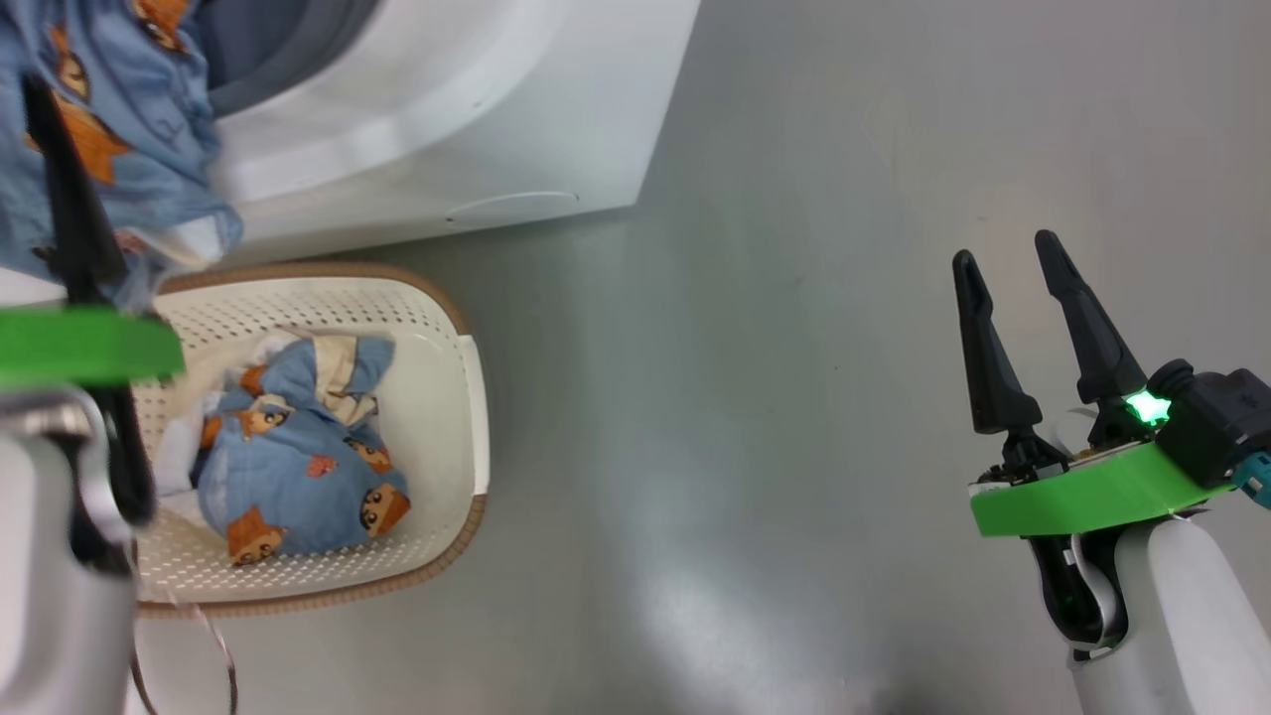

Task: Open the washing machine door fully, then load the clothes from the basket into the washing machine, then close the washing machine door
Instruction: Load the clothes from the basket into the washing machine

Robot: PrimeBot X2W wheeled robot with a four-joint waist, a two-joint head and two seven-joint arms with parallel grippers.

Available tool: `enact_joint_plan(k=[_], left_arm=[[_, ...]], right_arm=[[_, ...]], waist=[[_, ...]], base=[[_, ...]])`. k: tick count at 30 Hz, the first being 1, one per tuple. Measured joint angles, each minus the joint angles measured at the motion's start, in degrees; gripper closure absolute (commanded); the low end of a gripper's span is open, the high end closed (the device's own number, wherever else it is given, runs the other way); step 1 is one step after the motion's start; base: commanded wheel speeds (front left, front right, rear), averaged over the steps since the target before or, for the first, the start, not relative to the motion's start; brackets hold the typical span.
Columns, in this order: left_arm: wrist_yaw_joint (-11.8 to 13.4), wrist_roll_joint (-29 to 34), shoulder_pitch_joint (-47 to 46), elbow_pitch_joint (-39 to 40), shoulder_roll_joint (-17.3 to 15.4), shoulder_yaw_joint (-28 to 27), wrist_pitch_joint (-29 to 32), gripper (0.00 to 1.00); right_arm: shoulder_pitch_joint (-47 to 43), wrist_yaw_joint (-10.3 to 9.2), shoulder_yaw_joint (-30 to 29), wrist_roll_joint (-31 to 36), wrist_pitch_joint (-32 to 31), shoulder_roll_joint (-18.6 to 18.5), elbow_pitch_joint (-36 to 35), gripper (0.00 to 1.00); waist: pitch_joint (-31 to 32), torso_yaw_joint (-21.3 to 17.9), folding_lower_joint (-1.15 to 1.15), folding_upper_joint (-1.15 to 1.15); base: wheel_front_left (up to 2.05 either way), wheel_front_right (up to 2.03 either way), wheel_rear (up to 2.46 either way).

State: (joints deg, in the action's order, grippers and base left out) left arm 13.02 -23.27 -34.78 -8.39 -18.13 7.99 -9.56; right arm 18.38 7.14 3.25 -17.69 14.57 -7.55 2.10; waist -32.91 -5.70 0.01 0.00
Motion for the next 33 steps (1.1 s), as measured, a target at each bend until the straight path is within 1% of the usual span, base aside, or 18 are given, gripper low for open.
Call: enact_joint_plan(k=[4, 8, 16, 23, 27, 33], left_arm=[[1.9, 0.0, 7.6, 5.2, 0.5, 0.4, 0.0, 0.00], [3.3, 0.0, 14.1, 8.0, 1.9, 1.6, -0.1, 0.00], [3.4, -0.1, 22.1, 9.0, 4.0, 4.5, -0.6, 0.00], [4.0, -0.1, 27.2, 9.0, 4.4, 6.3, -0.6, 0.00], [4.0, -0.6, 30.2, 8.9, 5.4, 7.5, -0.5, 0.00], [4.0, -0.7, 33.1, 8.7, 5.4, 8.3, 0.0, 0.00]], right_arm=[[-1.1, 0.00, -0.2, 0.4, 0.2, -0.3, 0.0, 0.00], [-2.3, 0.00, -0.3, 0.5, 0.2, -0.5, 0.3, 0.00], [-5.4, 0.00, -0.5, 1.0, 0.2, -0.9, 0.7, 0.00], [-8.0, 0.00, -0.6, 1.1, 0.2, -0.7, 1.0, 0.00], [-10.9, 0.00, -1.6, 1.3, 0.2, 0.2, 1.4, 0.00], [-13.1, 0.00, -1.7, 1.5, 0.2, 0.7, 1.6, 0.00]], waist=[[1.5, 0.9, 0.00, 0.00], [3.4, 1.7, 0.00, 0.00], [7.9, 3.1, 0.00, 0.00], [11.7, 3.7, 0.00, 0.00], [14.9, 4.1, 0.00, 0.00], [18.5, 4.5, 0.00, 0.00]], base=[[0.00, 0.00, 0.00], [0.00, 0.00, 0.00], [0.00, 0.00, 0.00], [0.00, 0.00, 0.00], [0.00, 0.00, 0.00], [0.00, 0.00, 0.00]])
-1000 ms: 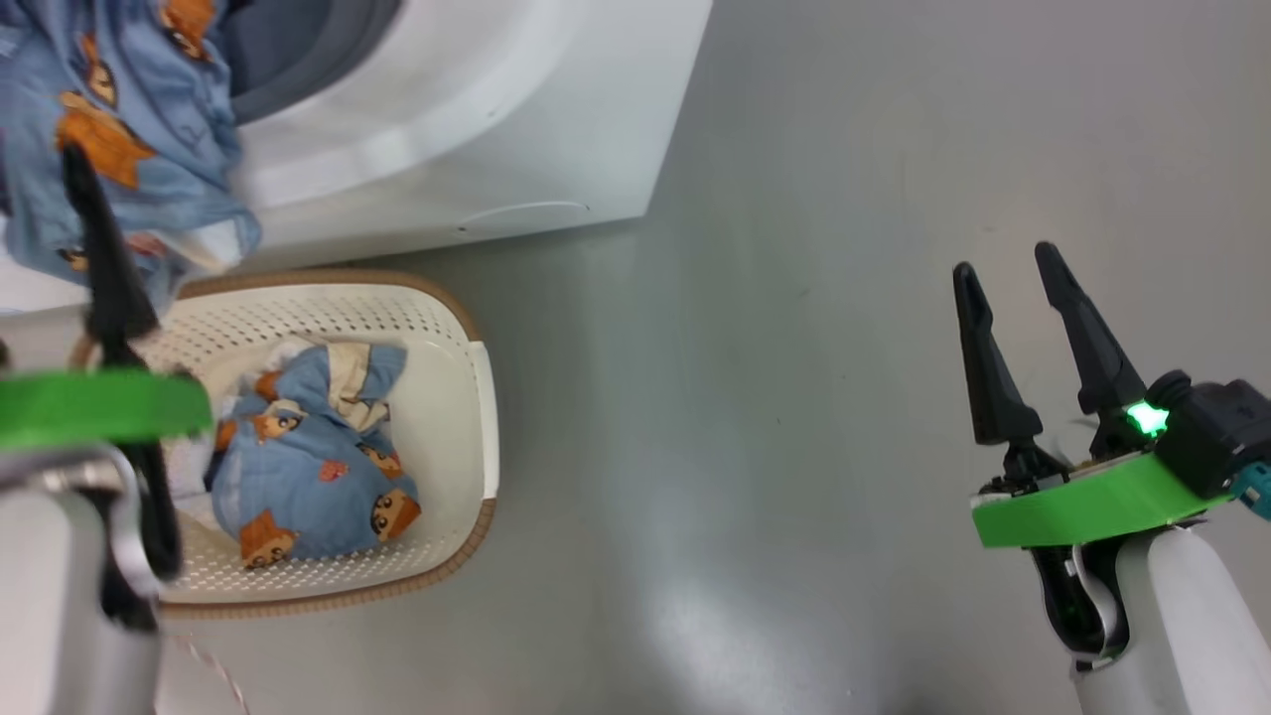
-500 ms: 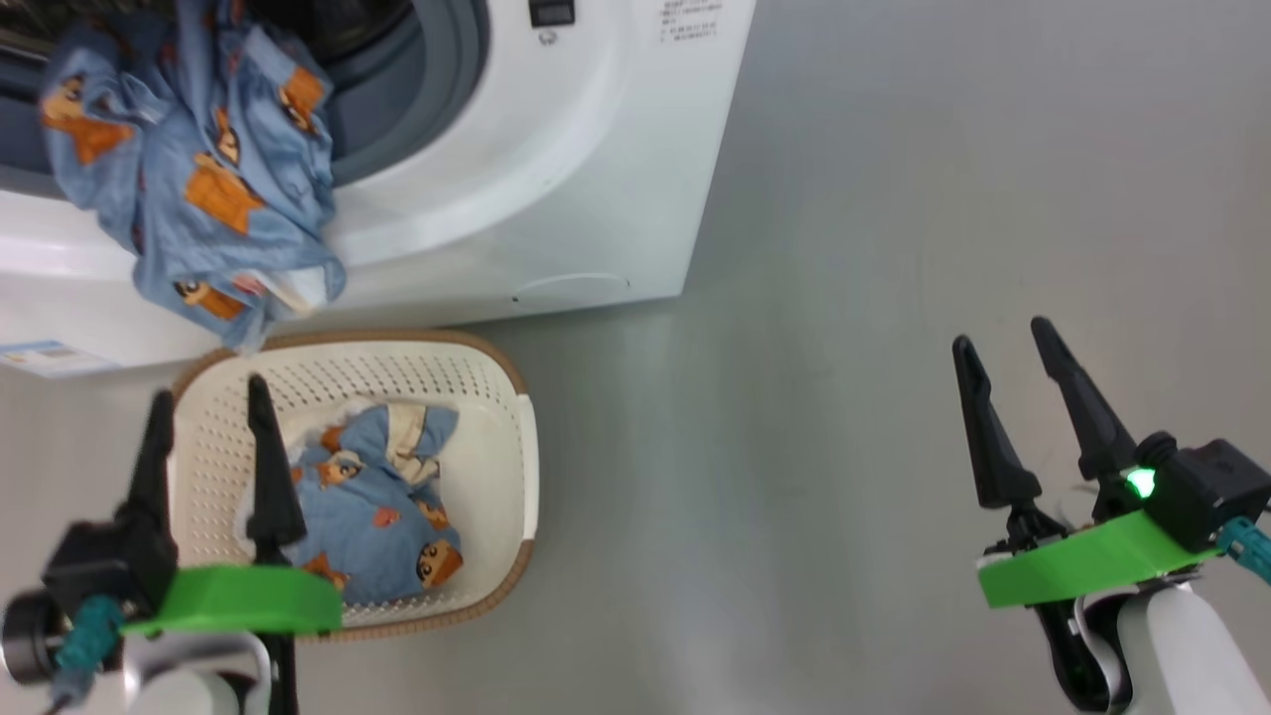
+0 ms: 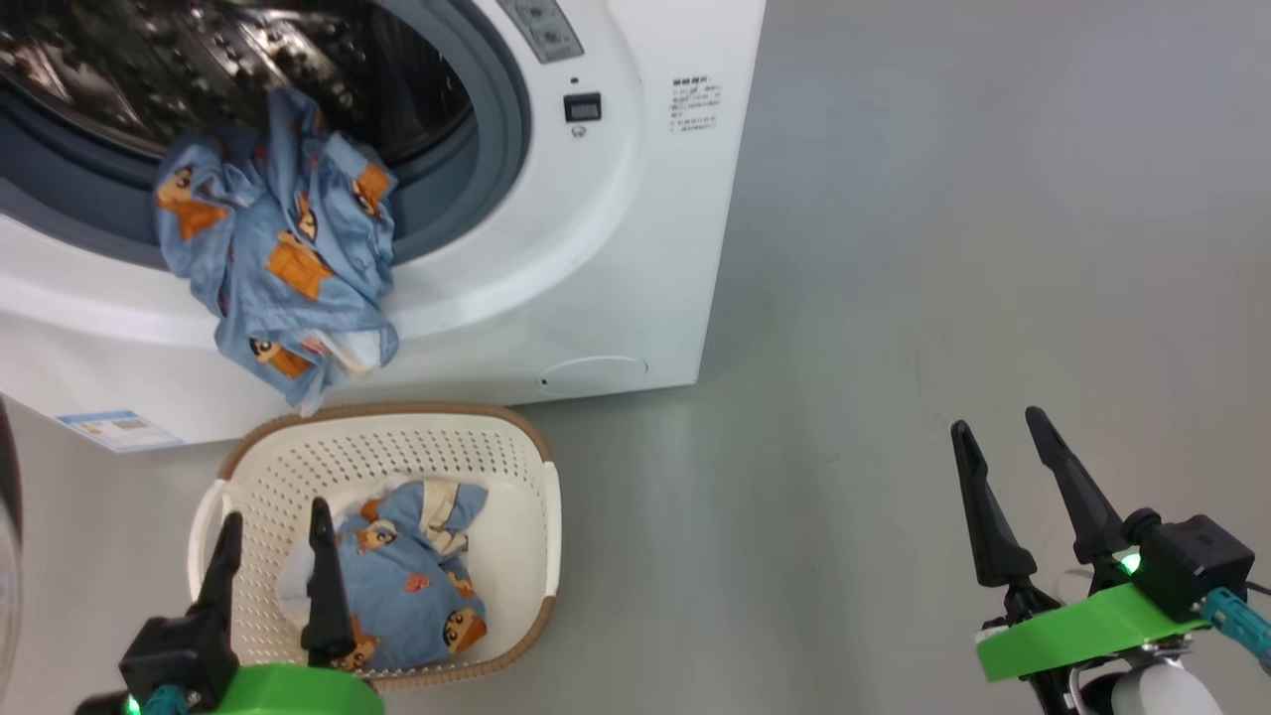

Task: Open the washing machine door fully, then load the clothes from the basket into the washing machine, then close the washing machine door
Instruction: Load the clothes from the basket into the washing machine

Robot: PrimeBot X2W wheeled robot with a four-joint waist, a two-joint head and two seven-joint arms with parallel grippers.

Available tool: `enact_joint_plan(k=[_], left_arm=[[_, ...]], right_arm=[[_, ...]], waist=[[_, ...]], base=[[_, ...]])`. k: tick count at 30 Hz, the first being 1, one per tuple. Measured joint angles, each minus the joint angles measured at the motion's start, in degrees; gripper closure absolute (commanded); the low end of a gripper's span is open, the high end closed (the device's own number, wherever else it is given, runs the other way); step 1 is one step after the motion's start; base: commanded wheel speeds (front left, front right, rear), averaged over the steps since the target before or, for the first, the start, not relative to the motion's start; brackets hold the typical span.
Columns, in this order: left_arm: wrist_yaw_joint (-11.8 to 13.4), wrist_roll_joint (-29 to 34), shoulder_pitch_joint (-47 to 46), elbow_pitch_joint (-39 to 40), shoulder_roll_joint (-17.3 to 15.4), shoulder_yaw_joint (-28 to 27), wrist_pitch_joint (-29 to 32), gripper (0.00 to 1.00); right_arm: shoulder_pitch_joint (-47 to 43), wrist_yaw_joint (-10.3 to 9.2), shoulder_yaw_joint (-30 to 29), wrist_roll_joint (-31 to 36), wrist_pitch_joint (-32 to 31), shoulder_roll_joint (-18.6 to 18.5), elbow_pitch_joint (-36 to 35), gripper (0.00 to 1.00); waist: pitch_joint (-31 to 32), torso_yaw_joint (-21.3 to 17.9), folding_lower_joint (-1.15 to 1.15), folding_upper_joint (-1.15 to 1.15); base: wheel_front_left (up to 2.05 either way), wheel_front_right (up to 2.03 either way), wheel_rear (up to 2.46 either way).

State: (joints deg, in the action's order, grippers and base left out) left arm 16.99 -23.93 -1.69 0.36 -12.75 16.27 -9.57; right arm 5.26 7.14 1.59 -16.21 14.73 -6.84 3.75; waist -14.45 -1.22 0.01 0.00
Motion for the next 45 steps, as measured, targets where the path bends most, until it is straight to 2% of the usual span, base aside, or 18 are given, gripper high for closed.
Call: enact_joint_plan(k=[7, 21, 33, 45], left_arm=[[0.0, -0.5, 1.5, 0.0, -0.1, 0.2, 0.0, 0.00], [0.1, -0.6, 1.6, 0.0, -0.2, 0.6, -0.2, 0.00], [-0.3, -0.6, -5.0, -4.1, -0.1, 1.1, -0.6, 0.00], [-4.3, -2.5, -17.0, -15.1, 0.1, 0.7, -0.6, 0.00]], right_arm=[[-2.0, 0.00, 0.1, 0.5, 0.0, 0.2, -0.1, 0.00], [-2.0, 0.00, 0.2, 0.5, -0.1, 0.9, -0.7, 0.00], [-1.7, 0.00, 0.0, 0.5, -0.1, 0.7, -1.9, 0.00], [1.2, 0.00, 1.3, 0.3, -0.1, -0.7, -2.4, 0.00]], waist=[[1.9, 0.5, 0.00, 0.00], [1.3, -0.2, -0.01, 0.00], [-2.5, 0.5, -0.01, 0.00], [-9.4, 0.9, -0.01, 0.00]], base=[[0.00, 0.00, 0.00], [0.00, 0.00, 0.00], [0.00, 0.00, 0.00], [0.00, 0.00, 0.00]])
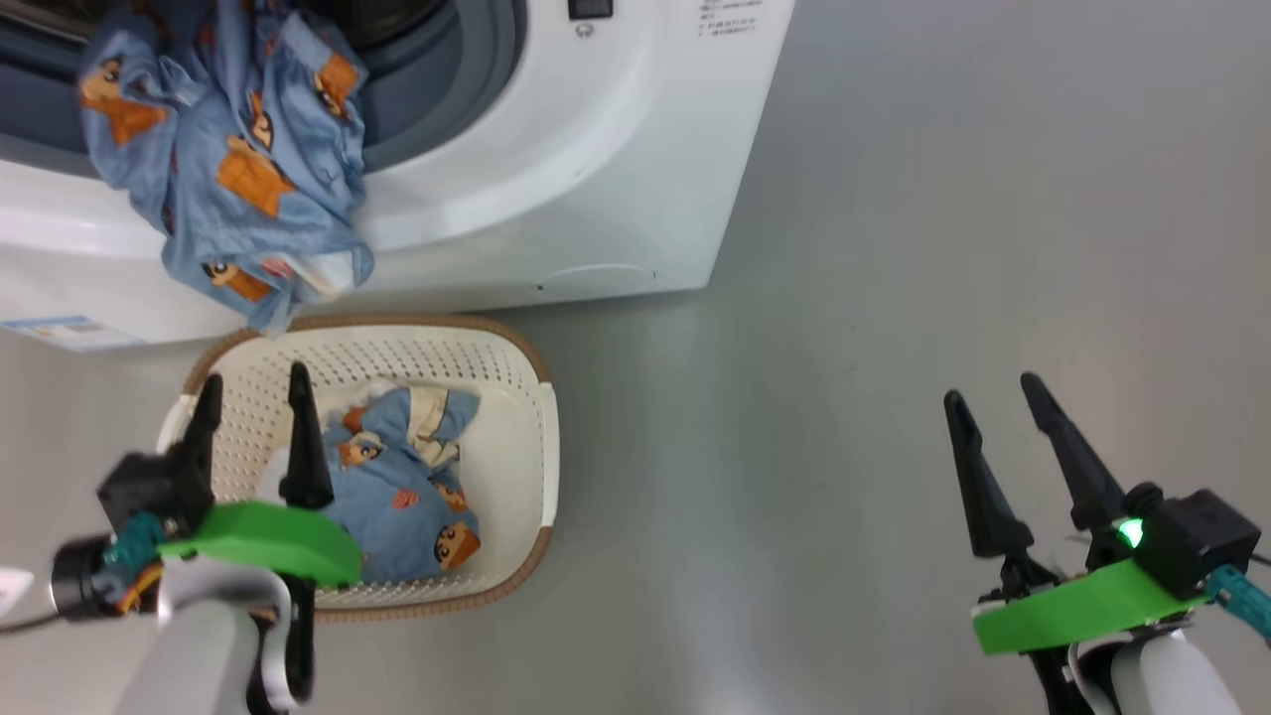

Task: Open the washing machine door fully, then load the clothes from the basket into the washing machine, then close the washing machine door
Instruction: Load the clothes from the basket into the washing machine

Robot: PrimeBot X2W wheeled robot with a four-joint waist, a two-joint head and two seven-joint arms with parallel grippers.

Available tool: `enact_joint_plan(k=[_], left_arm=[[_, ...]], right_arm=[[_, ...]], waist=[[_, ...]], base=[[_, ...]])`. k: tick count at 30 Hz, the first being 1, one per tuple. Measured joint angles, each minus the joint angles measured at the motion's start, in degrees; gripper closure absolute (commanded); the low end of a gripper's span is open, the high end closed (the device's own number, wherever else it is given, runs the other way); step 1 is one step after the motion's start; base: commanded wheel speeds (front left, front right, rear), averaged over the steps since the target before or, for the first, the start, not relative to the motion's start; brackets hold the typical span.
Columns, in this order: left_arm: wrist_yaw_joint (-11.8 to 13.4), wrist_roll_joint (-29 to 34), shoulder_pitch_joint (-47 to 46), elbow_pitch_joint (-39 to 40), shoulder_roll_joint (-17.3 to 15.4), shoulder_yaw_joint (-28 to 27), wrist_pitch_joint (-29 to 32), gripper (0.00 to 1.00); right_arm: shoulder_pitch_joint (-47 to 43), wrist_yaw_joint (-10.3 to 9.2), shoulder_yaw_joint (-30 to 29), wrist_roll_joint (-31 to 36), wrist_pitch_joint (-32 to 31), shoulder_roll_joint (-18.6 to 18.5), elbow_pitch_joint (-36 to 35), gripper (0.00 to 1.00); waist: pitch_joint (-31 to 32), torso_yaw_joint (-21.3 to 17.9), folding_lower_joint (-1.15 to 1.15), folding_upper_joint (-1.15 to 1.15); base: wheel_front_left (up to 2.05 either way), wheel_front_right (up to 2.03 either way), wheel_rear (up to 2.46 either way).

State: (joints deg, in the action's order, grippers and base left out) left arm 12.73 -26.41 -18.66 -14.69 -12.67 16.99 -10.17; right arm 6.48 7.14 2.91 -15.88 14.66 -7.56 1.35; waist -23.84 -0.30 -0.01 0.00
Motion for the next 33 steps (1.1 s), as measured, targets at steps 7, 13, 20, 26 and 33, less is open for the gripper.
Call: enact_joint_plan(k=[7, 13, 20, 26, 33], left_arm=[[-2.6, -2.3, -9.3, -7.8, -0.1, -1.9, 0.4, 0.00], [-5.1, -3.8, -16.3, -12.4, -1.6, -2.8, 2.2, 0.00], [-6.0, -4.0, -23.7, -15.0, -4.5, -2.9, 7.0, 0.00], [-7.4, -5.3, -27.7, -17.9, -6.4, -2.7, 14.9, 0.00], [-8.7, -8.2, -31.2, -19.5, -7.8, -3.1, 23.0, 0.00]], right_arm=[[3.3, 0.00, 0.3, -0.4, 0.1, -0.5, -0.1, 0.00], [4.9, 0.00, 0.8, -0.9, 0.1, -0.4, 0.4, 0.00], [5.9, 0.00, 0.9, -1.0, 0.1, -0.2, 0.3, 0.00], [7.9, 0.00, 1.8, -1.5, 0.1, 0.4, 0.3, 0.00], [8.7, 0.00, 2.5, -2.0, 0.1, 1.0, 0.9, 0.00]], waist=[[-4.2, -0.3, 0.00, 0.00], [-6.8, -1.5, 0.00, 0.00], [-8.8, -2.9, 0.00, 0.00], [-10.1, -4.1, 0.00, 0.00], [-10.9, -5.6, 0.00, 0.00]], base=[[0.00, 0.00, 0.00], [0.00, 0.00, 0.00], [0.00, 0.00, 0.00], [0.00, 0.00, 0.00], [0.00, 0.00, 0.00]])
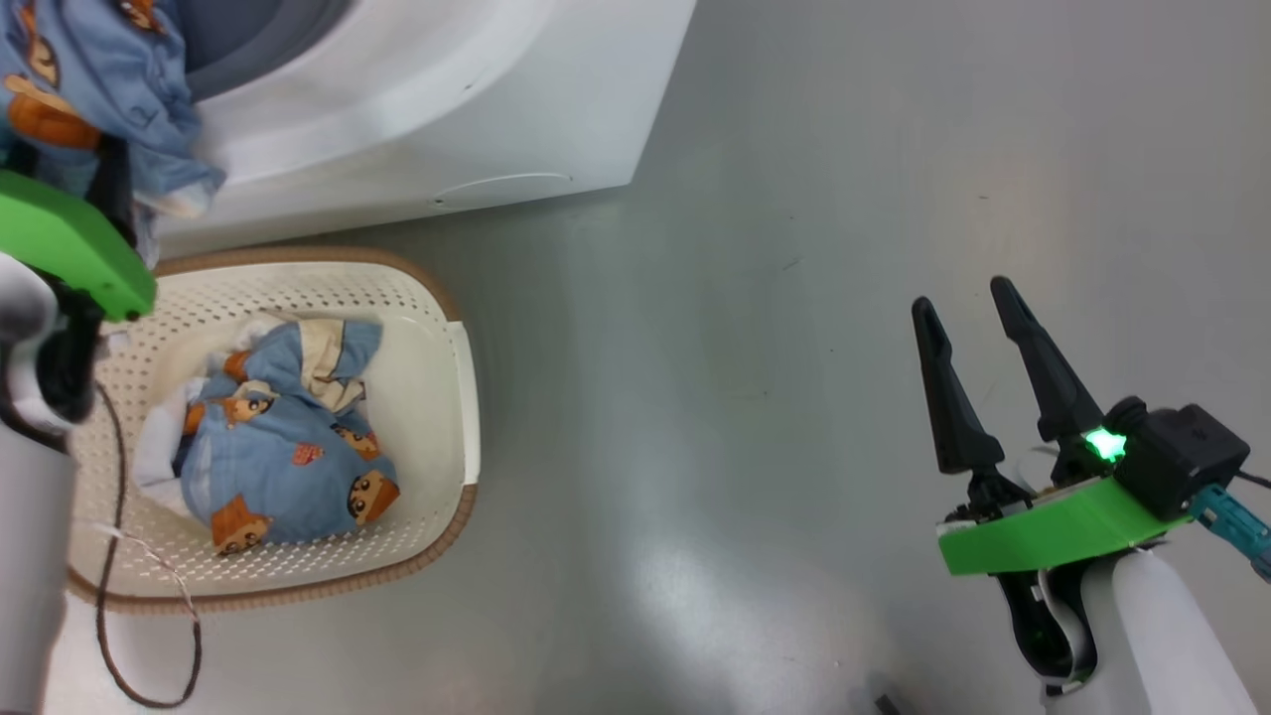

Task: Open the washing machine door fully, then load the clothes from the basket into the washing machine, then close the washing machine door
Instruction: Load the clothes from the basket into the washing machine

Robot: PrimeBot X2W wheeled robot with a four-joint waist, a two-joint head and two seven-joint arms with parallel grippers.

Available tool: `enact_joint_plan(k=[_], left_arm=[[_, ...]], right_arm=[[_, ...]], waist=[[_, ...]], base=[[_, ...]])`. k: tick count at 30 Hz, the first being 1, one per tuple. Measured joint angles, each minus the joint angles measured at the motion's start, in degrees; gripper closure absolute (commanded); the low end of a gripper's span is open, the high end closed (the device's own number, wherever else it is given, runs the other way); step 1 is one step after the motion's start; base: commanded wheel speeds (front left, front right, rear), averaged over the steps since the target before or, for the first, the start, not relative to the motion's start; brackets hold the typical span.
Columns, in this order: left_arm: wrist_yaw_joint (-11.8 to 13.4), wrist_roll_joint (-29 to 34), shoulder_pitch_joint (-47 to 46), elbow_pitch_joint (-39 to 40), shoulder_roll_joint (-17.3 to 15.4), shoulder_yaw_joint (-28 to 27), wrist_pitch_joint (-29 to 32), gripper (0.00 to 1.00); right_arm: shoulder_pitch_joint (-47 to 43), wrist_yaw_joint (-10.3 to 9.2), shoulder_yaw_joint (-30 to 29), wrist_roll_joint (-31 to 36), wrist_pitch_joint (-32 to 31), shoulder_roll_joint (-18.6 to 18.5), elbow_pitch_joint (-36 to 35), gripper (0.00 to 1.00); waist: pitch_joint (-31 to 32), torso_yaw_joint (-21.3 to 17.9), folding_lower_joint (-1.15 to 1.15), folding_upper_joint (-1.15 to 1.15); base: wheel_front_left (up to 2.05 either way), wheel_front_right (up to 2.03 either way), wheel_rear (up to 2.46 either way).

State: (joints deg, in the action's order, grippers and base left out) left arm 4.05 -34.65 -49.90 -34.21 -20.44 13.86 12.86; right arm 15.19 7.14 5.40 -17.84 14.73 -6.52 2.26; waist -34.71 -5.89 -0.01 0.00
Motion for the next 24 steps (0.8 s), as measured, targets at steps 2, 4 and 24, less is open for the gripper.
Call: enact_joint_plan(k=[2, 4, 24], left_arm=[[0.0, 0.0, -0.3, -0.1, -0.4, 0.0, 1.0, 0.00], [-0.1, -0.3, -0.9, -0.2, -1.2, 0.0, 2.8, 0.00], [-0.8, -4.6, 1.8, 12.5, -6.4, 1.7, 19.6, 1.00]], right_arm=[[0.5, 0.00, 0.2, -0.1, 0.0, 0.1, 0.0, 0.00], [1.1, 0.00, 0.5, -0.4, 0.0, 0.4, 0.0, 0.00], [1.3, 0.00, -0.2, -0.3, 0.0, 1.0, 0.2, 0.00]], waist=[[-0.1, -0.2, 0.00, 0.00], [-0.2, -0.7, 0.00, 0.00], [0.6, -0.3, 0.01, 0.00]], base=[[0.00, 0.00, 0.00], [0.00, 0.00, 0.00], [0.00, 0.00, 0.00]])
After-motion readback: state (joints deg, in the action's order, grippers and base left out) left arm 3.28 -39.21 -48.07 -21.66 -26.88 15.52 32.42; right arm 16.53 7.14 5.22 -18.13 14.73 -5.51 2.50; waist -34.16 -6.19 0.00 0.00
